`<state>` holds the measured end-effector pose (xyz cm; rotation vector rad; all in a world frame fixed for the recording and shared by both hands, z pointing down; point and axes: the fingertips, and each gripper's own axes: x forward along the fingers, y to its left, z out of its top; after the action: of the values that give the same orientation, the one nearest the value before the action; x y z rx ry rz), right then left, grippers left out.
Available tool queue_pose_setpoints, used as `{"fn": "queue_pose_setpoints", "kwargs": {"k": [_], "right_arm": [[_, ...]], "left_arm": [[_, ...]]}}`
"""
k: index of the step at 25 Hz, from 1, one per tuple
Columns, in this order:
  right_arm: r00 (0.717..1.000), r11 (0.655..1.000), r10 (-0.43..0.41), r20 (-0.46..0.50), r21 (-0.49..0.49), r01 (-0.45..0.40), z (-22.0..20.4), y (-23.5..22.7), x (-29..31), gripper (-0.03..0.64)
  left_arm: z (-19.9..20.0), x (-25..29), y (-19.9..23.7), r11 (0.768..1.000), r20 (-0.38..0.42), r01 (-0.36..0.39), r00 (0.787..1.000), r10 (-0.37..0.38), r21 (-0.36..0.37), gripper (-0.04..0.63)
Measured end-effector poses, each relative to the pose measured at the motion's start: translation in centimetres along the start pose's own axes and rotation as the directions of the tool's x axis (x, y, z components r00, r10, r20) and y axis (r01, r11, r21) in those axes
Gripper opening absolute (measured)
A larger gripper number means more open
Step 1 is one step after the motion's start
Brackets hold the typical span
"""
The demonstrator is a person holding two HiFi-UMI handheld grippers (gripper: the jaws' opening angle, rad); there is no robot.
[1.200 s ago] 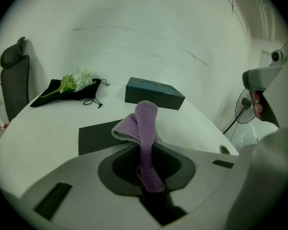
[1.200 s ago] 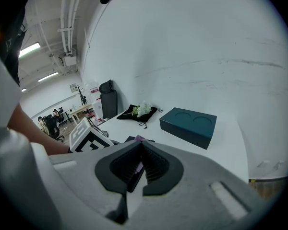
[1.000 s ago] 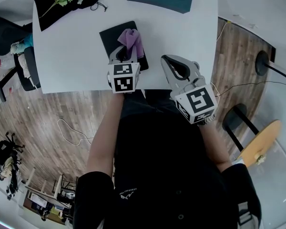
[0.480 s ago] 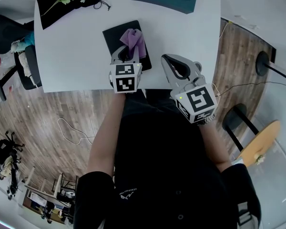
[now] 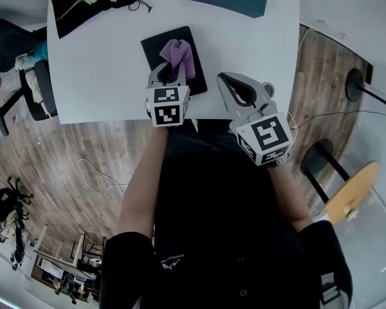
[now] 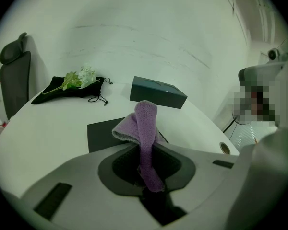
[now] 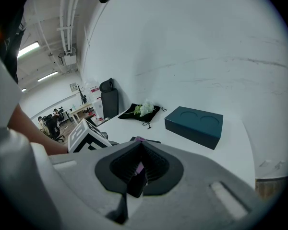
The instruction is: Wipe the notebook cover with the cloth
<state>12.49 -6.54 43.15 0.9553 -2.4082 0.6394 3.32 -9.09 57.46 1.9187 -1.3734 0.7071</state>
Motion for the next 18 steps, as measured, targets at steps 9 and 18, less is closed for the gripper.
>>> {"fn": "queue_pose_setpoints", "kwargs": {"k": [9, 18], "right_arm": [[1.000, 1.000, 0.009, -0.002, -0.011, -0.009, 0.2, 0.9, 0.4, 0.003], [1.000, 1.000, 0.018, -0.011, -0.020, -0.018, -0.1, 1.5, 0.8, 0.003]], "left_arm": [[-0.4, -0.7, 1.2, 1.000, 0.005, -0.019, 1.000, 0.019, -0.009, 0.067], [-0.9, -1.2, 2.3, 0.999, 0.006, -0.040, 0.999, 0.040, -0.022, 0.067]]}}
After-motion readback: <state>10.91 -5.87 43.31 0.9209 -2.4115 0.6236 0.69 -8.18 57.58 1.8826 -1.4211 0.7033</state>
